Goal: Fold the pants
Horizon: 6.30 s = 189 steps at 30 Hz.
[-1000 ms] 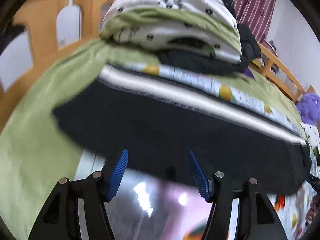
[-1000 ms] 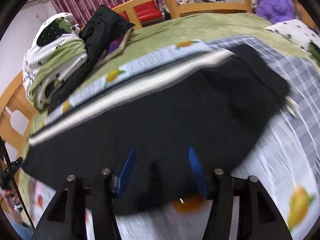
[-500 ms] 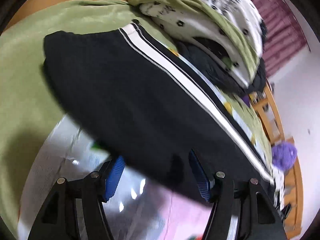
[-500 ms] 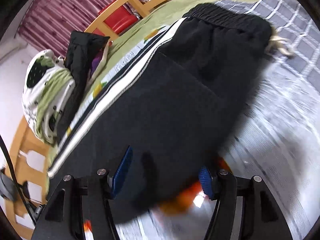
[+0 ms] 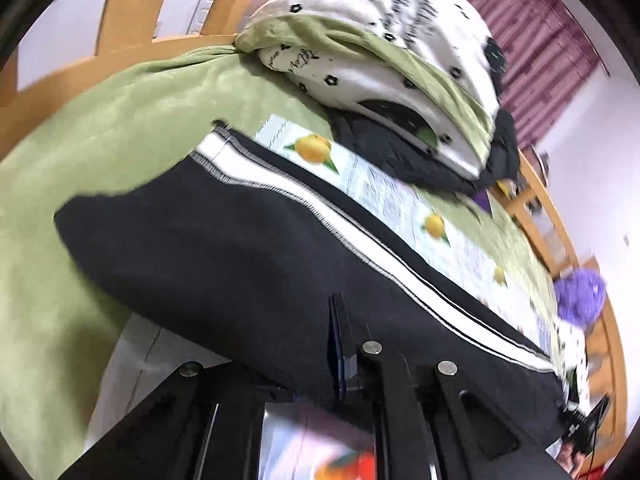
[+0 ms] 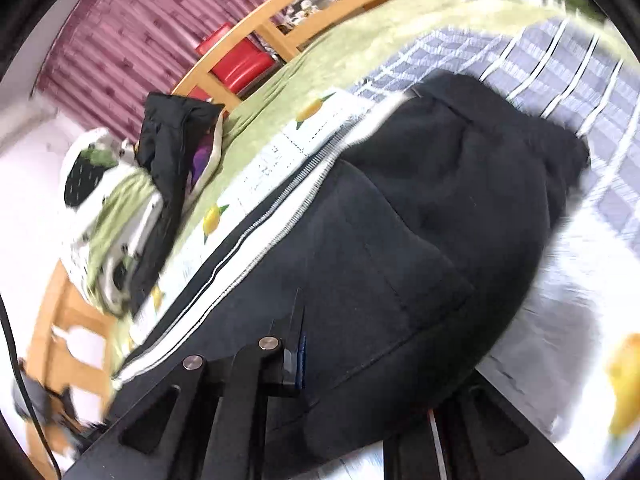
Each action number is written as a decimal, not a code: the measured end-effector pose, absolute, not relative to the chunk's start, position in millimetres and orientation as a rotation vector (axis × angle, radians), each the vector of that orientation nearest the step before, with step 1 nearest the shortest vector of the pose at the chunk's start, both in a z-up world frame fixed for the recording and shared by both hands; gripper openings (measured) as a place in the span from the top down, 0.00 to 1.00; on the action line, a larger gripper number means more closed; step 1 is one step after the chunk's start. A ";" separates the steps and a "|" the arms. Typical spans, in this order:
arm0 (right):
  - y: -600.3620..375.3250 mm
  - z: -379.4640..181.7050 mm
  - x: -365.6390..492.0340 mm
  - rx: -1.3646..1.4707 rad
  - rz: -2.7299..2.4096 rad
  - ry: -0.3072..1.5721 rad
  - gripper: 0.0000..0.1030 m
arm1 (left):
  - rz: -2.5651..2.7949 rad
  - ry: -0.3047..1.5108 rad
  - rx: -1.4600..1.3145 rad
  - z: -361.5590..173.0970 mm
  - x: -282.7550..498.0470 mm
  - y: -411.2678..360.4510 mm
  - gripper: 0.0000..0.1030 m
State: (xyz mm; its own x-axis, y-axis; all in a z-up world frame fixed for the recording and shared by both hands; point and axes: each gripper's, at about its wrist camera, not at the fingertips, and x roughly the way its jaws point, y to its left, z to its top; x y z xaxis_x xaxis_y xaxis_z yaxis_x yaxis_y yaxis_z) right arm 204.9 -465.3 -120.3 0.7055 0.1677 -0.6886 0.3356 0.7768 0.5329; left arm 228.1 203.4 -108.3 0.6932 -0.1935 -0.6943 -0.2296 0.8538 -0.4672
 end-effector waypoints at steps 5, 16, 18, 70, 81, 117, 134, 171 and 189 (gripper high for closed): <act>-483.4 -109.7 121.7 0.641 -0.084 0.847 0.87 | -0.024 0.883 -0.530 -120.0 149.5 196.2 0.89; -515.6 -166.8 35.2 0.626 -0.169 0.952 0.60 | 0.125 1.030 -0.349 -142.2 92.5 177.3 0.49; -527.0 -158.2 17.3 0.633 -0.169 0.913 0.58 | 0.151 0.996 -0.319 -133.1 80.6 180.5 0.46; -341.5 -147.2 259.8 -0.225 0.251 1.029 0.40 | 0.141 0.969 -0.150 -143.7 253.0 222.7 0.58; -336.5 -116.5 255.8 -0.247 0.357 0.930 0.97 | 0.086 0.852 -0.159 -113.7 228.7 236.0 0.79; -417.7 -85.7 179.5 0.120 -0.183 0.860 0.55 | 0.127 0.921 -0.145 -92.2 163.2 219.2 0.50; -308.3 -5.8 93.8 0.357 0.023 0.874 0.56 | 0.046 0.883 -0.646 -184.9 66.3 284.1 0.62; -417.1 -54.4 11.8 0.584 -0.047 0.839 0.56 | -0.405 0.758 0.154 -78.9 85.6 -159.6 0.82; -338.9 -63.3 63.7 0.321 0.107 0.969 0.56 | -0.313 0.691 -0.019 -44.2 97.4 -27.5 0.34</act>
